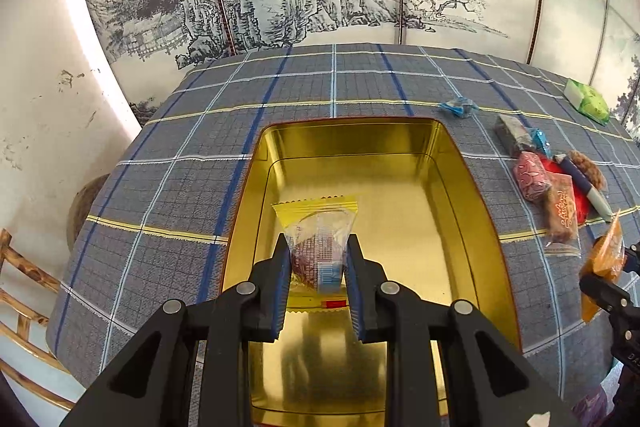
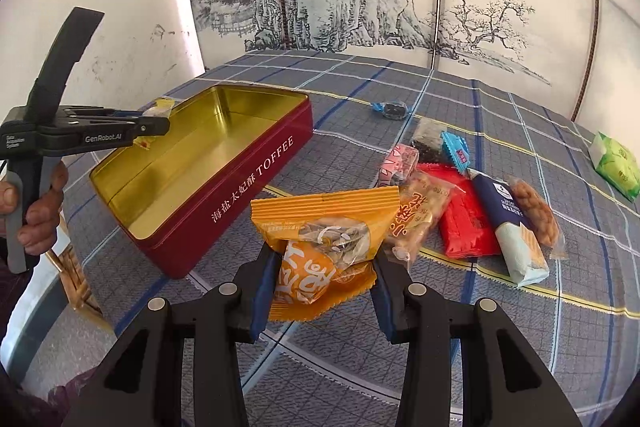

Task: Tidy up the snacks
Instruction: 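Carry the yellow candy over the tin and open the left gripper, then carry the orange cookie packet over the tin and release it with the right gripper, then move both grippers back toward the remaining snacks on the cloth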

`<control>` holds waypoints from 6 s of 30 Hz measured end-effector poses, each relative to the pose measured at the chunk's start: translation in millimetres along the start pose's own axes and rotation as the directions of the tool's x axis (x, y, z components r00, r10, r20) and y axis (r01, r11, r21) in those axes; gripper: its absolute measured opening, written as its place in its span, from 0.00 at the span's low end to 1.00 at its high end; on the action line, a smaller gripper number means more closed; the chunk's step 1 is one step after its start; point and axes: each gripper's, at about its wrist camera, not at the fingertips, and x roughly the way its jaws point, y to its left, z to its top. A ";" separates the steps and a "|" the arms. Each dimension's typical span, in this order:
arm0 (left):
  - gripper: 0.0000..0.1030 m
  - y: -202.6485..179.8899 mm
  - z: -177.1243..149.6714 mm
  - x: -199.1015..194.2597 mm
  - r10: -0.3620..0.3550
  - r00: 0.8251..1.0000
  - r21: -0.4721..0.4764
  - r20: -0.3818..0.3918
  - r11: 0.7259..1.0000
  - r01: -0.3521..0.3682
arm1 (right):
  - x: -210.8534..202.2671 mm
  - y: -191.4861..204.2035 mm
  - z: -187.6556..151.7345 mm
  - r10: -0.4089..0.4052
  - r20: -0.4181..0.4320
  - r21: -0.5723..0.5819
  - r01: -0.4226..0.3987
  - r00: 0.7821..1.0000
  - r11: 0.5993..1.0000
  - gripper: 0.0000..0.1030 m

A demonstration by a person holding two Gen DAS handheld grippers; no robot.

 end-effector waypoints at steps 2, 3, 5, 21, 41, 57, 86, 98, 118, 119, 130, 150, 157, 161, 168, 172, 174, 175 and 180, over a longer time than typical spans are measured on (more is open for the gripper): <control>0.22 2.2 0.5 4.7 0.004 1.000 -0.001 -0.004 1.000 -0.004 | 0.1 1.1 0.1 0.001 0.000 -0.001 -0.001 1.000 1.000 0.42; 0.22 3.2 0.9 7.4 0.003 1.000 -0.002 -0.005 1.000 -0.003 | 0.4 1.4 -0.1 0.001 0.000 -0.002 -0.001 1.000 1.000 0.42; 0.22 4.6 1.3 11.6 0.003 1.000 -0.001 -0.009 1.000 -0.003 | 1.1 3.8 0.2 0.000 -0.001 -0.006 0.000 1.000 1.000 0.42; 0.26 13.7 2.7 25.4 0.009 1.000 -0.003 -0.013 1.000 -0.009 | 1.3 14.2 6.4 -0.001 -0.005 -0.019 0.000 1.000 1.000 0.42; 0.45 19.9 2.5 15.4 0.029 0.999 -0.031 0.030 0.999 -0.028 | -3.0 28.6 17.9 0.012 0.011 -0.042 -0.011 1.000 0.999 0.42; 0.70 46.7 2.2 -14.0 0.065 0.995 -0.102 0.082 0.993 -0.056 | 23.7 72.2 91.3 0.123 0.041 -0.111 -0.118 0.992 0.987 0.42; 0.79 77.7 -14.2 -14.5 0.082 0.995 -0.174 0.057 0.982 -0.071 | 112.6 97.7 126.3 0.179 -0.086 -0.072 -0.186 0.980 0.980 0.43; 0.81 80.7 -16.7 -12.8 0.085 0.995 -0.180 0.053 0.981 -0.074 | 123.8 99.1 130.7 0.173 -0.109 -0.066 -0.181 0.979 0.981 0.43; 0.83 82.5 -19.4 -11.9 0.090 0.995 -0.181 0.052 0.980 -0.079 | 138.3 97.6 132.1 0.168 -0.126 -0.037 -0.174 0.978 0.984 0.44; 0.83 82.4 -19.6 -11.9 0.090 0.995 -0.181 0.051 0.980 -0.080 | 138.5 97.4 132.0 0.167 -0.126 -0.038 -0.173 0.978 0.984 0.44; 0.84 83.5 -21.0 -11.3 0.092 0.995 -0.180 0.048 0.980 -0.082 | 139.2 98.3 138.3 0.163 -0.109 -0.026 -0.167 0.981 0.986 0.61; 0.84 68.7 -22.0 -18.9 0.106 0.993 -0.147 0.057 0.984 -0.096 | 68.4 97.7 122.4 0.192 0.084 -0.052 -0.189 0.978 0.981 0.65; 0.84 53.0 -15.0 -30.8 0.112 0.991 -0.119 0.072 0.987 -0.103 | 32.3 68.8 92.9 0.150 0.117 -0.030 -0.147 0.982 0.989 0.66; 0.85 38.5 -10.7 -39.4 0.115 0.989 -0.085 0.088 0.991 -0.107 | 13.2 27.4 66.7 0.073 0.113 0.032 -0.077 0.991 0.996 0.66; 0.86 3.6 -0.4 -58.4 0.080 0.990 -0.008 0.120 0.997 -0.080 | -20.7 -72.2 8.9 -0.141 0.051 0.209 0.128 0.989 0.970 0.67; 0.87 -27.3 8.0 -68.1 0.040 0.990 0.056 0.135 0.997 -0.048 | -35.0 -122.5 -17.2 -0.243 0.006 0.289 0.231 0.970 0.929 0.67; 0.87 -47.5 14.0 -71.3 0.006 0.991 0.094 0.132 0.995 -0.018 | -37.5 -140.1 -25.4 -0.289 -0.023 0.306 0.282 0.957 0.910 0.67; 0.87 -54.5 15.8 -72.2 -0.013 0.992 0.106 0.127 0.994 0.000 | -39.1 -149.6 -30.0 -0.307 -0.035 0.313 0.302 0.951 0.900 0.67; 0.88 -98.3 35.3 -64.6 -0.120 0.991 0.156 0.060 0.982 0.110 | -45.8 -182.3 -48.2 -0.327 -0.044 0.347 0.321 0.944 0.881 0.67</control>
